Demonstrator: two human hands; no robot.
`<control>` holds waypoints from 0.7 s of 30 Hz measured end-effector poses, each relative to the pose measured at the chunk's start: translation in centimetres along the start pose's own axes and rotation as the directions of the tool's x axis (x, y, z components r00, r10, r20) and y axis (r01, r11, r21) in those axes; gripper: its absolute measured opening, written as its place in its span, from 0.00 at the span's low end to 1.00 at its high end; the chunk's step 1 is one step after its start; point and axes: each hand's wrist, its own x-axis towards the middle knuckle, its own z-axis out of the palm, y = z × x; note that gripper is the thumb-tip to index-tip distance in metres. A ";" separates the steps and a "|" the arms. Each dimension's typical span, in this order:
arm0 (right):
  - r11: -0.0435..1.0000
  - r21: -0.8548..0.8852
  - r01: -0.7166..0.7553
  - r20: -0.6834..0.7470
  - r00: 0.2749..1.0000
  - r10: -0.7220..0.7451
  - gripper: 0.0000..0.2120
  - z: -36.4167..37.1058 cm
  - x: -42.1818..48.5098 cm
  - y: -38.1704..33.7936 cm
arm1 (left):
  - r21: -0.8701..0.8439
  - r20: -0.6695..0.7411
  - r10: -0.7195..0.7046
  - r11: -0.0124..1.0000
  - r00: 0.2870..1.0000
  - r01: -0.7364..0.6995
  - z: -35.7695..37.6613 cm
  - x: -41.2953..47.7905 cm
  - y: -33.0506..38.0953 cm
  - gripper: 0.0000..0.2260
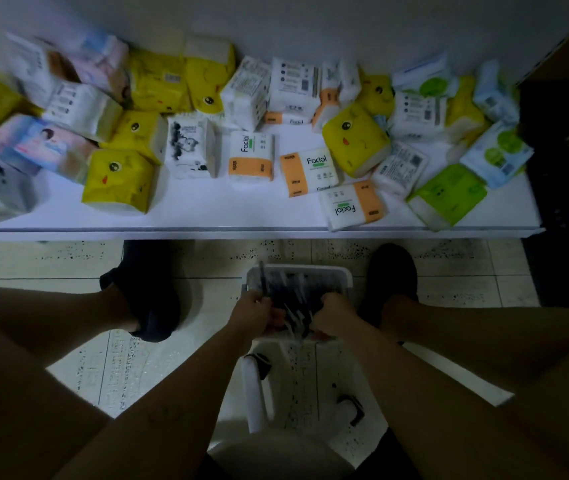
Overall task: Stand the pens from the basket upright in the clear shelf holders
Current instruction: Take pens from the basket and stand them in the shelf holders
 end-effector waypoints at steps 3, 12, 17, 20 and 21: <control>1.000 -0.009 -0.014 0.040 0.999 0.015 0.15 -0.4 -1.6 0.0 | -0.014 0.066 0.060 0.998 0.996 -0.059 0.2 -1.4 0.7 0.08; 0.965 0.144 0.219 -0.219 0.958 -0.185 0.05 -2.4 -7.8 -2.1 | 0.112 0.086 0.272 0.953 0.958 -0.281 1.0 -5.8 4.4 0.14; 0.831 0.375 0.411 -0.319 0.899 -0.300 0.14 -5.2 -11.7 -5.4 | 0.140 0.160 0.515 0.833 0.842 -0.535 -1.1 -8.6 7.4 0.42; 0.786 0.317 0.531 -0.421 0.821 -0.385 0.22 -7.1 -14.1 -7.4 | 0.205 0.169 0.653 0.710 0.739 -0.674 -2.7 -10.8 10.1 0.55; 0.775 0.264 0.574 -0.446 0.785 -0.429 0.25 -7.8 -14.9 -8.1 | 0.218 0.187 0.696 0.659 0.693 -0.720 -3.1 -11.6 11.3 0.57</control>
